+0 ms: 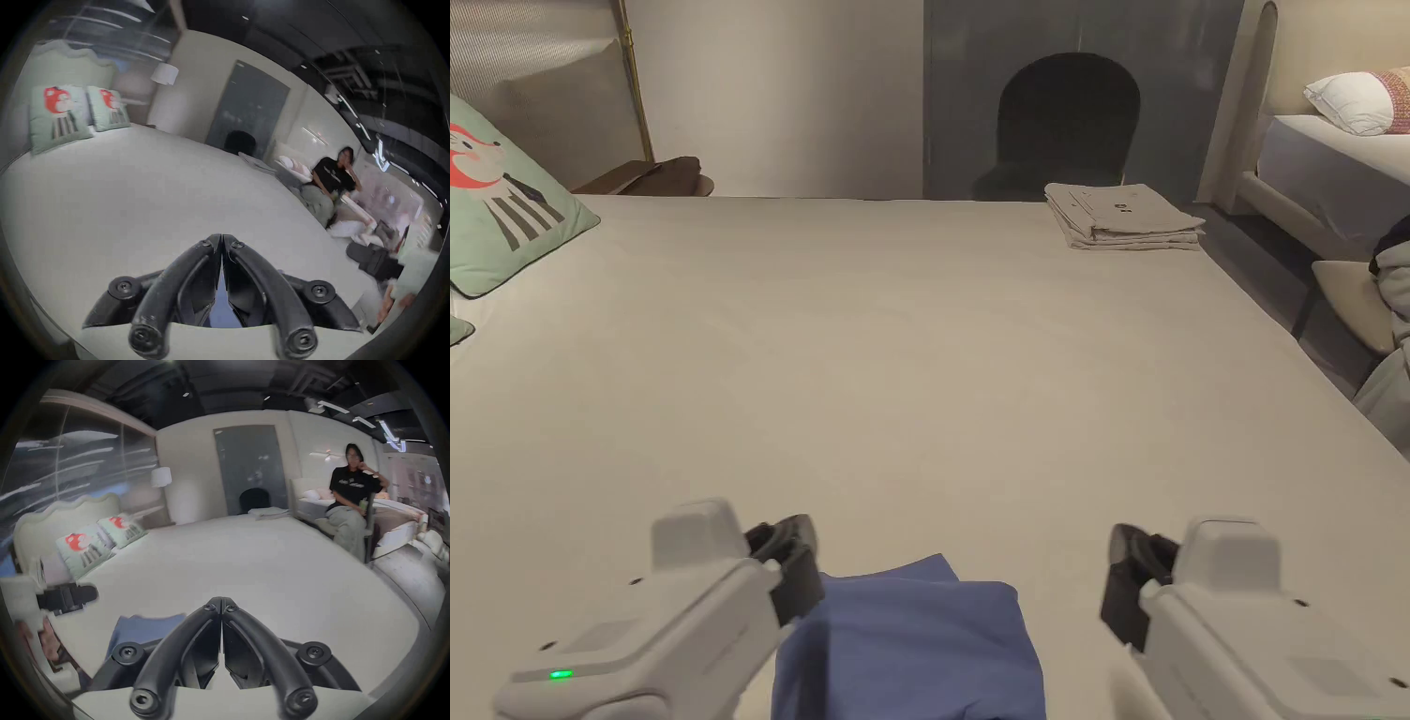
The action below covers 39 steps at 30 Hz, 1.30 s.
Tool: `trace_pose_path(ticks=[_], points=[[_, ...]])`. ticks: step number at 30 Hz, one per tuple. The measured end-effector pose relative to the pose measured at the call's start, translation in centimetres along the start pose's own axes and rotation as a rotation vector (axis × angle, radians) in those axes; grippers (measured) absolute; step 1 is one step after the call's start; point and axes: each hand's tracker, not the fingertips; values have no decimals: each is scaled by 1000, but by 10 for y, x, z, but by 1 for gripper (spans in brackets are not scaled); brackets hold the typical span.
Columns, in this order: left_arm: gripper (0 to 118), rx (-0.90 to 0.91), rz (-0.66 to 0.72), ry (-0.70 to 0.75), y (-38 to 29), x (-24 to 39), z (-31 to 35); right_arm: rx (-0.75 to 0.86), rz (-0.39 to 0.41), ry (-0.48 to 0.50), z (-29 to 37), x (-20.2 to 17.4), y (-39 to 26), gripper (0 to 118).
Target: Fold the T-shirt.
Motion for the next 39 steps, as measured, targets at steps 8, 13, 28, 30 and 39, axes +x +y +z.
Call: trace_pose_path(ticks=[8, 13, 28, 30, 39], points=[[1, -44, 138, 51, -11, -66, 21, -335, 109, 87, -83, -32, -64, 0], [8, -158, 242, -65, -22, -86, 10, -401, 116, 72, -97, -32, -62, 0], [47, -598, 422, -304, -51, -93, -83, -498, 25, 119, -101, -13, -44, 0], [41, -610, 507, -350, -47, -105, -83, -494, 17, 126, -99, -11, -43, 0], [28, -455, 534, -291, 5, -190, -32, -395, 26, 172, -98, -50, -3, 0]])
